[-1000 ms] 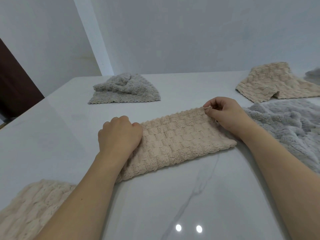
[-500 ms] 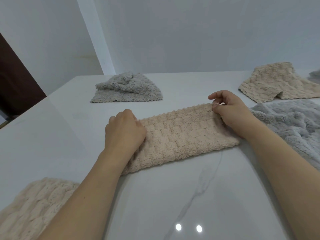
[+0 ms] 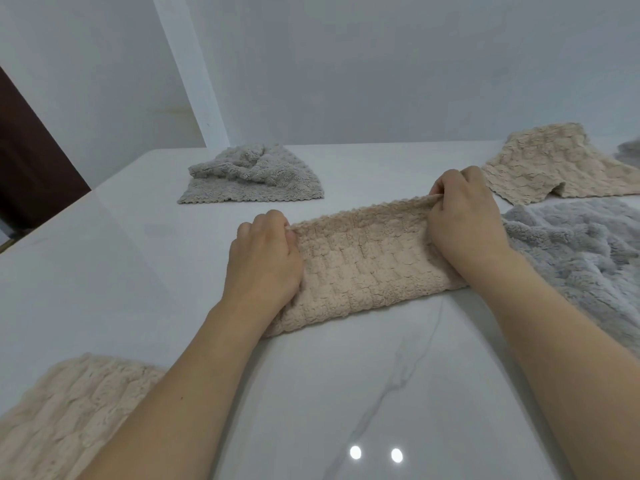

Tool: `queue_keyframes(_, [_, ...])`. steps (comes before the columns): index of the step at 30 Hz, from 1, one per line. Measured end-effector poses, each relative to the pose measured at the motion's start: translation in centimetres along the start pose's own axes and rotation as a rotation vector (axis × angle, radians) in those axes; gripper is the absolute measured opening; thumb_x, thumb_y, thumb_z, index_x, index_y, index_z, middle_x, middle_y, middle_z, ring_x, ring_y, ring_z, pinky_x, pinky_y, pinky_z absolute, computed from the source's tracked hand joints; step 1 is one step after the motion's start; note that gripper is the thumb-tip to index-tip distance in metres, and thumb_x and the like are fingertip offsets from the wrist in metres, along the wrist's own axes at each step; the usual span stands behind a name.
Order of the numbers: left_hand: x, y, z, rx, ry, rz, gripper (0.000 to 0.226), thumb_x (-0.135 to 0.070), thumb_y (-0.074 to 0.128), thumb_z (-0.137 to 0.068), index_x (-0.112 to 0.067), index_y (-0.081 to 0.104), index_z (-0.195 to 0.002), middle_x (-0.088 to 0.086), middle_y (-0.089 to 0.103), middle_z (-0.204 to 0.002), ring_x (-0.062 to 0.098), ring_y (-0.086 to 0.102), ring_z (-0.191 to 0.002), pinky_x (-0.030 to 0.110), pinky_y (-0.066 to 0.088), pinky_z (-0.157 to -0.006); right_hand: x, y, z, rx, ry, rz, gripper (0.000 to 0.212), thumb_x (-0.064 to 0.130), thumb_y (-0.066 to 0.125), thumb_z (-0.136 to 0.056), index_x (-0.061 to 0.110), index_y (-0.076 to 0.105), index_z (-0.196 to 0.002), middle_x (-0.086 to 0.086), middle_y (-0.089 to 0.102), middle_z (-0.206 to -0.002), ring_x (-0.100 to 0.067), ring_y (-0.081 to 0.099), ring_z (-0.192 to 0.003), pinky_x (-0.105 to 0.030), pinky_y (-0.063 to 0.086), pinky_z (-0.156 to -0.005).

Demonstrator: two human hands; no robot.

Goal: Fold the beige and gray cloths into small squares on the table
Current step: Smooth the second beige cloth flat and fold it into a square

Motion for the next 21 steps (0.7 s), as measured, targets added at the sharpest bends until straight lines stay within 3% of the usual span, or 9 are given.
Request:
queue_keyframes(4, [0.3,0.6,0.0,0.012,0.018,-0.129,0.013,-0.022,0.038,-0.1,-0.013,0.047,-0.099,0.009,0.057,-0.093,0.028,0.041,-0.085,0.04,0.036,-0.075,0.3,0.4,0.3,-0.016,-0.023,0.083,0.027,-0.002,0.046,-0.081,0.0,0.06,-0.105,-0.021,0.05,-0.11,-0.039,0.048,-0.098,-0.04,0.037,-0.083])
queue_keyframes(7, [0.5,1.2,-0.1,0.019,0.025,-0.281,0.019,-0.024,0.038,-0.099,-0.012,0.052,-0.101,0.011,0.06,-0.098,0.033,0.048,-0.09,0.04,0.036,-0.076,1.7,0.0,0.6,0.002,-0.054,0.135,0.036,0.004,0.049,-0.083,0.003,0.06,-0.116,-0.017,0.051,-0.12,-0.038,0.048,-0.104,-0.042,0.037,-0.087])
queue_keyframes(12, [0.6,1.2,-0.2,-0.085,0.062,-0.377,0.013,-0.015,0.05,-0.091,-0.007,0.059,-0.096,0.014,0.06,-0.093,0.035,0.052,-0.086,0.038,0.03,-0.069,5.3,1.0,2.2,0.246,-0.284,0.061,0.031,0.016,0.039,-0.095,0.005,0.063,-0.113,-0.011,0.063,-0.115,-0.032,0.057,-0.105,-0.042,0.044,-0.092])
queue_keyframes(14, [0.2,0.8,-0.2,-0.131,0.107,-0.337,0.016,-0.007,0.056,-0.084,-0.005,0.061,-0.099,0.015,0.06,-0.095,0.036,0.053,-0.087,0.041,0.037,-0.072,5.1,1.7,2.9,0.374,-0.292,0.112,0.035,0.024,0.034,-0.1,0.008,0.061,-0.113,-0.008,0.061,-0.12,-0.028,0.054,-0.115,-0.04,0.04,-0.098])
queue_keyframes(16, [-0.8,0.3,0.1,-0.15,0.197,-0.208,0.023,-0.005,0.053,-0.083,-0.004,0.061,-0.105,0.015,0.06,-0.104,0.036,0.054,-0.095,0.043,0.041,-0.083,4.6,1.7,3.3,0.491,-0.259,0.148,0.04,0.031,0.028,-0.103,0.012,0.056,-0.125,-0.007,0.052,-0.137,-0.023,0.041,-0.132,-0.038,0.027,-0.112])
queue_keyframes(21, [-3.4,0.6,1.5,0.04,0.227,0.087,0.03,-0.012,0.042,-0.099,-0.007,0.056,-0.125,0.008,0.054,-0.13,0.023,0.048,-0.12,0.026,0.029,-0.101,4.2,0.1,2.9,0.533,-0.239,0.162,0.044,0.03,0.023,-0.105,0.013,0.042,-0.14,-0.001,0.033,-0.153,-0.017,0.023,-0.142,-0.037,0.009,-0.117])
Point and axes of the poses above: each hand's wrist, its own z-axis away from the middle knuckle, its own y-axis out of the palm, x = y × z, the point moved 1 cm from there along -z, towards the middle knuckle
